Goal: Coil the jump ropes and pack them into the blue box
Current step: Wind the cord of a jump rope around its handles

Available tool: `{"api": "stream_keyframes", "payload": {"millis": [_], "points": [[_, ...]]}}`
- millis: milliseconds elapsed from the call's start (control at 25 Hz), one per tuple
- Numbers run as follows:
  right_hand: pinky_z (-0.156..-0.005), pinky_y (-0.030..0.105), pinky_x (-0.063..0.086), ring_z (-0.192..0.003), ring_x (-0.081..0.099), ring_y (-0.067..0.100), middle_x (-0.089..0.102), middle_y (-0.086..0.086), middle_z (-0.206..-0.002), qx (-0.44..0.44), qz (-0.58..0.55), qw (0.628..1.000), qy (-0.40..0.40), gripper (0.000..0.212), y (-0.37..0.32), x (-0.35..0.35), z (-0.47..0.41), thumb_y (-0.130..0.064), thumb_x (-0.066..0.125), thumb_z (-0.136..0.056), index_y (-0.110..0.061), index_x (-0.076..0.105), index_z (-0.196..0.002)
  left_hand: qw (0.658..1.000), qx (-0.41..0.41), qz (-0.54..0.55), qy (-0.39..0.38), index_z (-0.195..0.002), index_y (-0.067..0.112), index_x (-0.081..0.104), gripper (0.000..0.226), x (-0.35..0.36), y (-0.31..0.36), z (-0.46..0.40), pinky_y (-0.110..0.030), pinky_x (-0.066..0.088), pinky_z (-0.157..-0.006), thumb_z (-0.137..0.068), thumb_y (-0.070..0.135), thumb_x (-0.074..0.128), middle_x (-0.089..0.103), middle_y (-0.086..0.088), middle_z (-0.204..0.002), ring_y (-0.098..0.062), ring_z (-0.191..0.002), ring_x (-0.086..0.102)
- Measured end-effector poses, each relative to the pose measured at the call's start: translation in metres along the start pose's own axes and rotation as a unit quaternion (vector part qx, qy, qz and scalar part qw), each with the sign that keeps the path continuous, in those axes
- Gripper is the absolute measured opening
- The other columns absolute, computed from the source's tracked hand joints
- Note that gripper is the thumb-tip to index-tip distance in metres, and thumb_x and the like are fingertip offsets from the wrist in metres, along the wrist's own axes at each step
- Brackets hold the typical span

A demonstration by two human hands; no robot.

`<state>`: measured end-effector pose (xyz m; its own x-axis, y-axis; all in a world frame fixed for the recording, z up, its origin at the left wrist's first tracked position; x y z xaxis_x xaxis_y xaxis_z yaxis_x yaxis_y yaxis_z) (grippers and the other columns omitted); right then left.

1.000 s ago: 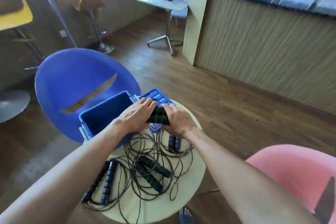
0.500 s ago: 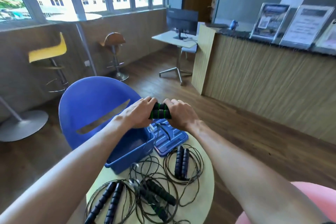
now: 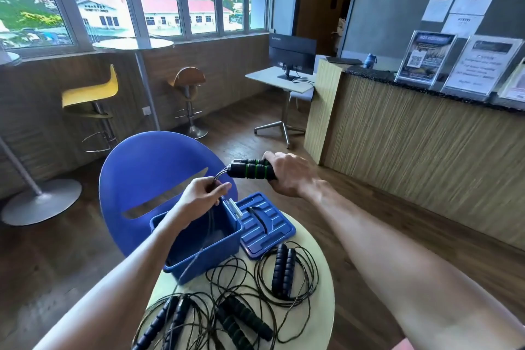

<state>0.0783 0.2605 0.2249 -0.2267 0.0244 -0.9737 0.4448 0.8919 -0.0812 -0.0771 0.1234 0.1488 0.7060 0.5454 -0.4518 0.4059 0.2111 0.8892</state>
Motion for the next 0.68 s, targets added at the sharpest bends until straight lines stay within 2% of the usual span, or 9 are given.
{"api": "stream_keyframes", "payload": {"millis": [120, 200, 280, 360, 440, 560, 600, 680], "points": [[-0.074, 0.035, 0.047, -0.095, 0.065, 0.031, 0.066, 0.009, -0.106, 0.005, -0.016, 1.000, -0.010, 0.030, 0.002, -0.007, -0.004, -0.023, 0.054, -0.091, -0.017, 0.054, -0.121, 0.995, -0.018, 0.094, 0.041, -0.068, 0.011, 0.052, 0.044, 0.006, -0.004, 0.012, -0.040, 0.051, -0.068, -0.092, 0.048, 0.056, 0.051, 0.001, -0.054, -0.022, -0.054, 0.059], [-0.070, 0.033, 0.044, -0.091, 0.066, 0.031, 0.067, 0.009, -0.104, 0.018, -0.022, 0.999, -0.015, 0.029, 0.005, -0.010, -0.007, -0.021, 0.055, -0.091, -0.016, 0.054, -0.119, 0.985, -0.043, 0.154, 0.063, -0.070, 0.009, 0.048, 0.048, 0.019, -0.007, 0.020, -0.041, 0.056, -0.060, -0.096, 0.049, 0.046, 0.041, 0.001, -0.051, -0.020, -0.045, 0.049], [-0.067, 0.032, 0.041, -0.086, 0.065, 0.029, 0.067, 0.008, -0.100, 0.030, -0.023, 0.999, -0.028, 0.026, 0.007, -0.012, -0.008, -0.020, 0.055, -0.091, -0.015, 0.053, -0.117, 0.985, -0.041, 0.136, 0.097, -0.074, 0.012, 0.052, 0.048, 0.028, -0.008, 0.028, -0.035, 0.049, -0.049, -0.098, 0.052, 0.040, 0.040, 0.005, -0.053, -0.013, -0.043, 0.040], [-0.063, 0.031, 0.038, -0.081, 0.062, 0.027, 0.065, 0.005, -0.094, 0.048, -0.030, 0.997, -0.045, 0.023, 0.011, -0.011, -0.009, -0.019, 0.056, -0.090, -0.017, 0.054, -0.113, 0.986, -0.029, 0.083, 0.139, -0.082, 0.017, 0.057, 0.045, 0.034, -0.010, 0.034, -0.031, 0.039, -0.052, -0.099, 0.053, 0.035, 0.046, 0.009, -0.057, -0.009, -0.046, 0.041], [-0.064, 0.032, 0.039, -0.080, 0.060, 0.025, 0.063, 0.003, -0.090, 0.066, -0.051, 0.994, -0.065, 0.021, 0.016, -0.005, -0.010, -0.021, 0.058, -0.088, -0.017, 0.055, -0.109, 0.974, -0.051, 0.142, 0.167, -0.088, 0.016, 0.060, 0.051, 0.042, -0.010, 0.039, -0.030, 0.035, -0.051, -0.098, 0.056, 0.032, 0.044, 0.011, -0.056, -0.009, -0.047, 0.039], [-0.071, 0.036, 0.049, -0.087, 0.063, 0.026, 0.065, 0.004, -0.093, 0.095, -0.124, 0.983, -0.094, 0.023, 0.026, 0.006, -0.013, -0.031, 0.066, -0.085, -0.016, 0.058, -0.101, 0.944, -0.080, 0.287, 0.140, -0.084, 0.007, 0.057, 0.047, 0.057, -0.005, 0.039, -0.026, 0.040, -0.045, -0.104, 0.042, 0.033, 0.038, 0.008, -0.054, -0.012, -0.047, 0.035], [-0.072, 0.035, 0.049, -0.090, 0.063, 0.025, 0.065, 0.003, -0.095, 0.103, -0.146, 0.978, -0.105, 0.028, 0.029, 0.008, -0.013, -0.037, 0.070, -0.085, -0.017, 0.059, -0.101, 0.941, -0.079, 0.303, 0.131, -0.081, 0.006, 0.055, 0.044, 0.061, -0.001, 0.040, -0.026, 0.043, -0.045, -0.104, 0.037, 0.034, 0.038, 0.004, -0.056, -0.013, -0.047, 0.036], [-0.070, 0.032, 0.043, -0.089, 0.061, 0.019, 0.064, 0.001, -0.094, 0.121, -0.182, 0.968, -0.126, 0.041, 0.032, 0.010, -0.011, -0.053, 0.076, -0.082, -0.019, 0.060, -0.098, 0.952, -0.087, 0.265, 0.129, -0.076, 0.010, 0.051, 0.043, 0.068, 0.002, 0.042, -0.027, 0.042, -0.045, -0.104, 0.039, 0.035, 0.041, 0.000, -0.058, -0.014, -0.048, 0.038]]}}
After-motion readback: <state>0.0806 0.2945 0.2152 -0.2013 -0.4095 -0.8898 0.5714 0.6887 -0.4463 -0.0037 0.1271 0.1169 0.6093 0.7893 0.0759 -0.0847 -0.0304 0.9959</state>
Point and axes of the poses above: each hand's wrist, its own z-axis away from the middle knuckle, its own x-axis out of the palm, y = z × x, the point moved 6 cm from there along -z, towards the middle knuckle
